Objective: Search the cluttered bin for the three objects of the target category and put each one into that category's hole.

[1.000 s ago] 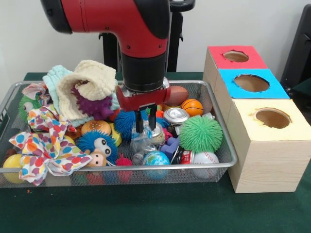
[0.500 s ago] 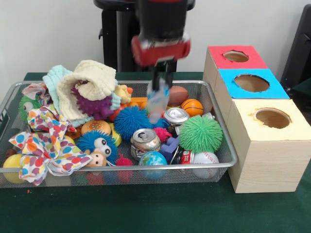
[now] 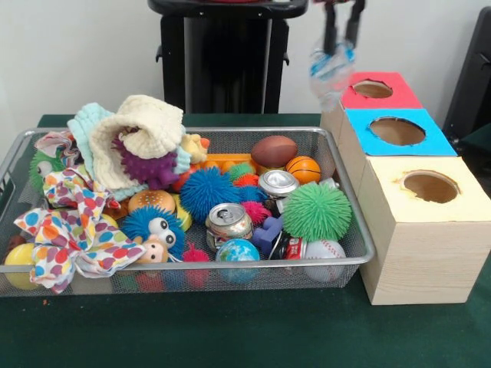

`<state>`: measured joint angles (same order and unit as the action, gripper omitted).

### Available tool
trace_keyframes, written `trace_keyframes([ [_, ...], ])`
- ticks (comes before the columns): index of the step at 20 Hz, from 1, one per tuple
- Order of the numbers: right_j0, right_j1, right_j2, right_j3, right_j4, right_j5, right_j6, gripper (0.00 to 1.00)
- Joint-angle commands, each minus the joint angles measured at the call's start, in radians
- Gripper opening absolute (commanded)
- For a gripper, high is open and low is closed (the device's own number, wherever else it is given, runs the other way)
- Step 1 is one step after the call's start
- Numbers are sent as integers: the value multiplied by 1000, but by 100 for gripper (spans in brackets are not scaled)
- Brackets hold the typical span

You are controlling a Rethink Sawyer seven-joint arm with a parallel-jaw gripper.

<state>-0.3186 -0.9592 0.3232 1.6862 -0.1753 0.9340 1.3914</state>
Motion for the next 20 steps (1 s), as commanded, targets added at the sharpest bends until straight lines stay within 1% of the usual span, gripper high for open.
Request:
trace_keyframes([
  [1, 85, -34, -53, 133, 78, 35, 316, 0],
  [3, 131, -32, -83, 135, 88, 14, 368, 0],
  [8, 206, 35, -134, 129, 114, -81, 434, 0],
  [12, 252, 49, -187, 171, 106, -163, 493, 0],
  [14, 267, 59, -204, 195, 88, -205, 494, 0],
  [17, 263, 59, -206, 238, 83, -263, 470, 0],
  [20, 261, 75, -209, 250, 74, -305, 465, 0],
])
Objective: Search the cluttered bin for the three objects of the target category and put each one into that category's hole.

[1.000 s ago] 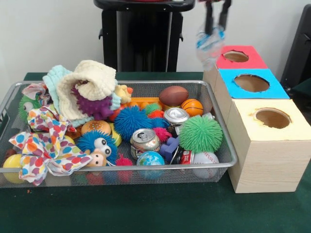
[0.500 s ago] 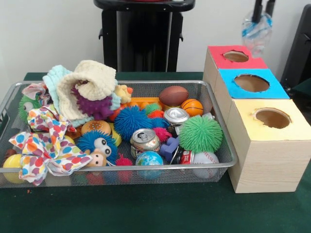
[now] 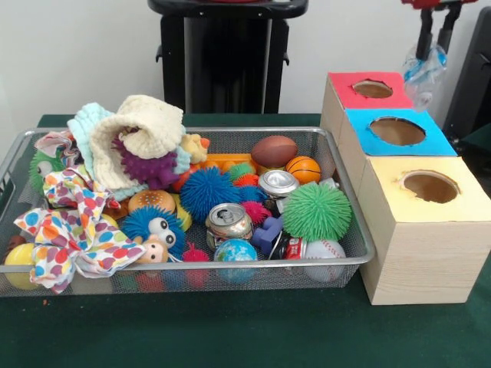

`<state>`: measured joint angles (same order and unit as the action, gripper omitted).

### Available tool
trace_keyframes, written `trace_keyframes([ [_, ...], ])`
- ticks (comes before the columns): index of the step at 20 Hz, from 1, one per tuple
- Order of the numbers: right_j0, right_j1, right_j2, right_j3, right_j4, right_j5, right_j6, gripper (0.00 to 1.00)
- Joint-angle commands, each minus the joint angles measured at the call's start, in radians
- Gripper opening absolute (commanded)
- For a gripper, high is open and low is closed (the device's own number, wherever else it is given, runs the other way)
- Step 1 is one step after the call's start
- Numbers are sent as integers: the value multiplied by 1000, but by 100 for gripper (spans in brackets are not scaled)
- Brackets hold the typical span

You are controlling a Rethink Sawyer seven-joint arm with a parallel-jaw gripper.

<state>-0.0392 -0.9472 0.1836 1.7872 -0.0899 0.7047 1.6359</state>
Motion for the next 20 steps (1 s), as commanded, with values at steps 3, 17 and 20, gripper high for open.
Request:
trace_keyframes([
  [3, -17, 81, -79, 146, -19, -103, 216, 0],
  [17, 11, 124, -124, 117, 7, -77, 196, 100],
  [20, 18, 135, -125, 93, 7, -92, 197, 100],
])
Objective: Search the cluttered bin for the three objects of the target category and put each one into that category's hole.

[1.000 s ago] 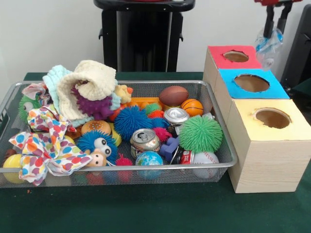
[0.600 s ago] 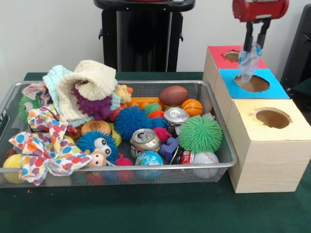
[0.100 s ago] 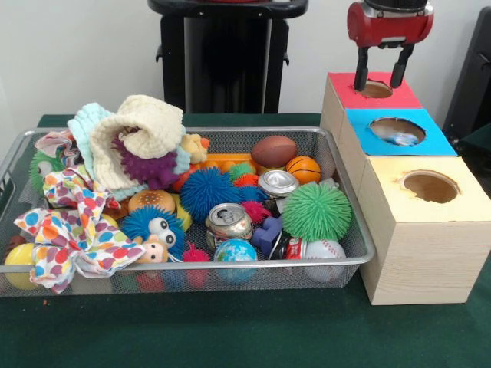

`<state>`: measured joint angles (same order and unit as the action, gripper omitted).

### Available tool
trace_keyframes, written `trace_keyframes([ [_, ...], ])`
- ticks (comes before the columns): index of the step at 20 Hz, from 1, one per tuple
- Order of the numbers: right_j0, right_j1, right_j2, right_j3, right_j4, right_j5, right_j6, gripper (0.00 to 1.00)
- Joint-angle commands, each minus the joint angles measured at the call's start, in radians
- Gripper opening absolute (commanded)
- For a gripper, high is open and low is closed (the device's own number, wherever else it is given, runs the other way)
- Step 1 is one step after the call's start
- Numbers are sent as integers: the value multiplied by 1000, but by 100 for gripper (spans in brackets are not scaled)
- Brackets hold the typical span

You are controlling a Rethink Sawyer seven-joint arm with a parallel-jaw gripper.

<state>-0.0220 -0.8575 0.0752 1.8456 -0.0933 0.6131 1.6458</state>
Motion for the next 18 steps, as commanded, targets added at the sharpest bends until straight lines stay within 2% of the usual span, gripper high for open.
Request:
trace_keyframes([
  [1, 2, 51, -16, 23, 10, -6, 187, 100],
  [7, 10, 70, -21, -6, 11, -16, 186, 100],
  [10, 7, 49, -22, -1, 14, 7, 174, 100],
  [13, -37, -56, -27, 22, 12, 92, 96, 100],
  [16, -124, -152, -36, -4, 4, 208, -23, 100],
  [18, -189, -197, -12, 8, 9, 172, -89, 100],
])
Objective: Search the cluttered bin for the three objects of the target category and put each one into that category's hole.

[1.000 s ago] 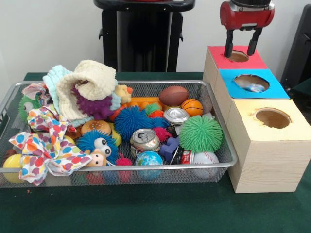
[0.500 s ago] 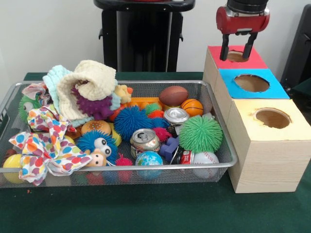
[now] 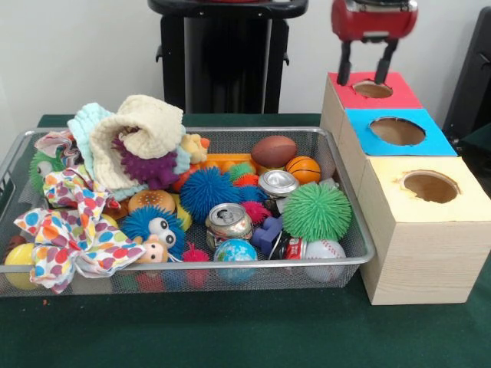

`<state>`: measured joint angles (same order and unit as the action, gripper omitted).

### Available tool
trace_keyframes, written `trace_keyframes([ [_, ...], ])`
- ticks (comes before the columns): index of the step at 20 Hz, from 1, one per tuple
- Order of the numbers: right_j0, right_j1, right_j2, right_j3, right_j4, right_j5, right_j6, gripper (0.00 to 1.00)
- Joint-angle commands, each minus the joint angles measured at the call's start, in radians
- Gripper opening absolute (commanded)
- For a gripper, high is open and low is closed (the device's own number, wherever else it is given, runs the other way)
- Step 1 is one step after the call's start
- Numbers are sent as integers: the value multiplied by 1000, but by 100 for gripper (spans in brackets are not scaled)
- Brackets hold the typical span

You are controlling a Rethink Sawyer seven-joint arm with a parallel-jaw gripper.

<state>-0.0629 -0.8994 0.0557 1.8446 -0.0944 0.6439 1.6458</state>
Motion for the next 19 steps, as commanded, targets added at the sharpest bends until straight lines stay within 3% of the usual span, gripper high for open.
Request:
trace_keyframes([
  [1, -185, -174, 26, 25, 22, 142, -121, 100],
  [5, -325, -197, 129, 100, 80, 19, -184, 100],
  [7, -353, -153, 142, 91, 37, -45, -148, 100],
  [12, -391, -74, 154, 46, -51, -71, -111, 100],
  [19, -398, -45, 165, -9, -78, -31, -86, 100],
])
